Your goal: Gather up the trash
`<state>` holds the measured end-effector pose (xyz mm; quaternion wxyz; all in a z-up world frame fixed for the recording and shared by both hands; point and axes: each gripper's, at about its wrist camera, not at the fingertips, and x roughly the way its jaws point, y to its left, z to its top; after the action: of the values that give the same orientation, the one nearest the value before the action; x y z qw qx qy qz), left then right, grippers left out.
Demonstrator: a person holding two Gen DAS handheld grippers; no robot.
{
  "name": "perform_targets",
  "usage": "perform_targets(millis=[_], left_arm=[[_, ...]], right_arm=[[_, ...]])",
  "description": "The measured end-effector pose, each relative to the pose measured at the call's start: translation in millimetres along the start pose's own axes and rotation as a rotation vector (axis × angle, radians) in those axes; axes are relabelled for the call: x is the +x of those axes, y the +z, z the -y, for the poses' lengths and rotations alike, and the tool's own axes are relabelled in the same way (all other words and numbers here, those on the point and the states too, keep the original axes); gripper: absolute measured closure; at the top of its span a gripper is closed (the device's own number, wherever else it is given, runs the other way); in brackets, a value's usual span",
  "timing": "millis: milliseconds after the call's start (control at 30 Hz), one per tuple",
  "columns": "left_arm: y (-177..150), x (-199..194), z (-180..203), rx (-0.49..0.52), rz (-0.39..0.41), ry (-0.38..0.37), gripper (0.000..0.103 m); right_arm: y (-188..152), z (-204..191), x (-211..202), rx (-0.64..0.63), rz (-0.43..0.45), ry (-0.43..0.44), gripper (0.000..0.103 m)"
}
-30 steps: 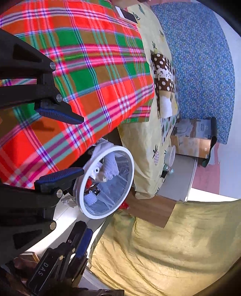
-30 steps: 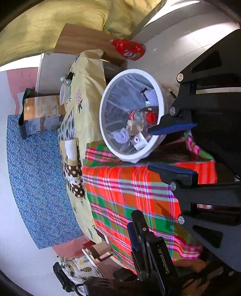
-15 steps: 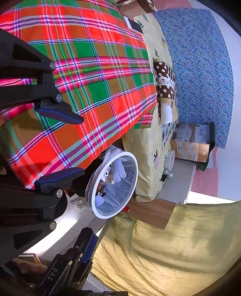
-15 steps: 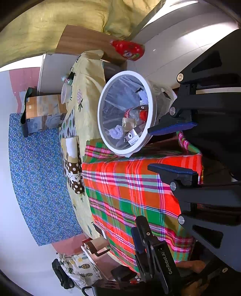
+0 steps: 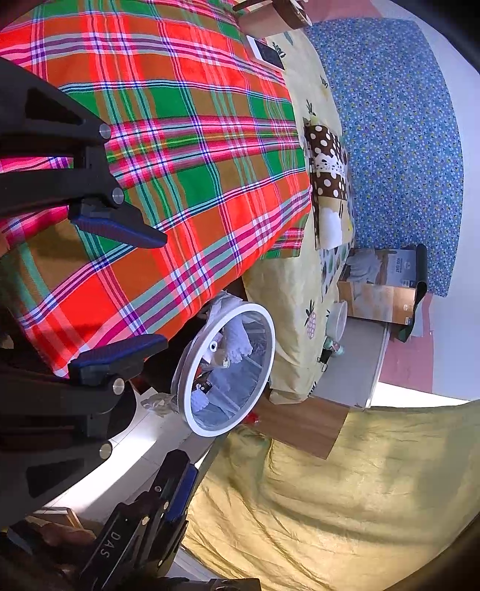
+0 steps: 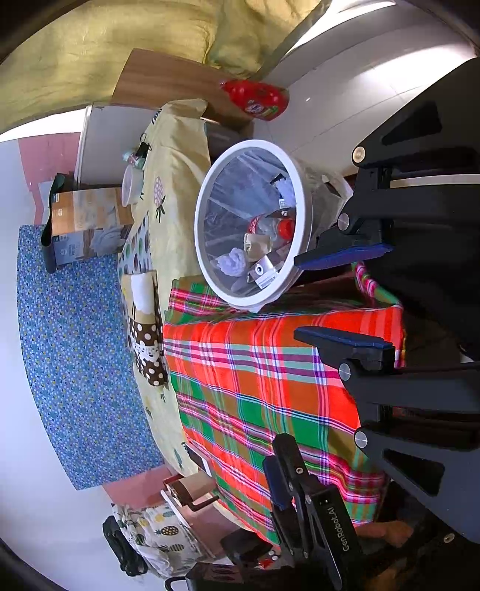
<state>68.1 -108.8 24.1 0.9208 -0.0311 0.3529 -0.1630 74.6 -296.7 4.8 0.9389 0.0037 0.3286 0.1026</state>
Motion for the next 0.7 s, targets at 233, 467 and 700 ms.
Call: perform_targets(millis=[233,467,700], left_arm=[[0.2,0.2,-0.1,-0.001,-0.003,0.003,0.055],[-0.6,-0.4,-0.4,0.003,-0.002,0.007,0.055],[-0.9,-0.1,-1.1,0.005,-0.004,0.010,0.055]], right_arm=[[-1.0,-1.0,0.7,-0.001,0.000,0.001,0.069],[-0.7,-0.7,1.0,-0.001,-0.002,0.003,0.069],[-1.9,-3.3,2.1,-0.003,-0.004,0.004,0.069]])
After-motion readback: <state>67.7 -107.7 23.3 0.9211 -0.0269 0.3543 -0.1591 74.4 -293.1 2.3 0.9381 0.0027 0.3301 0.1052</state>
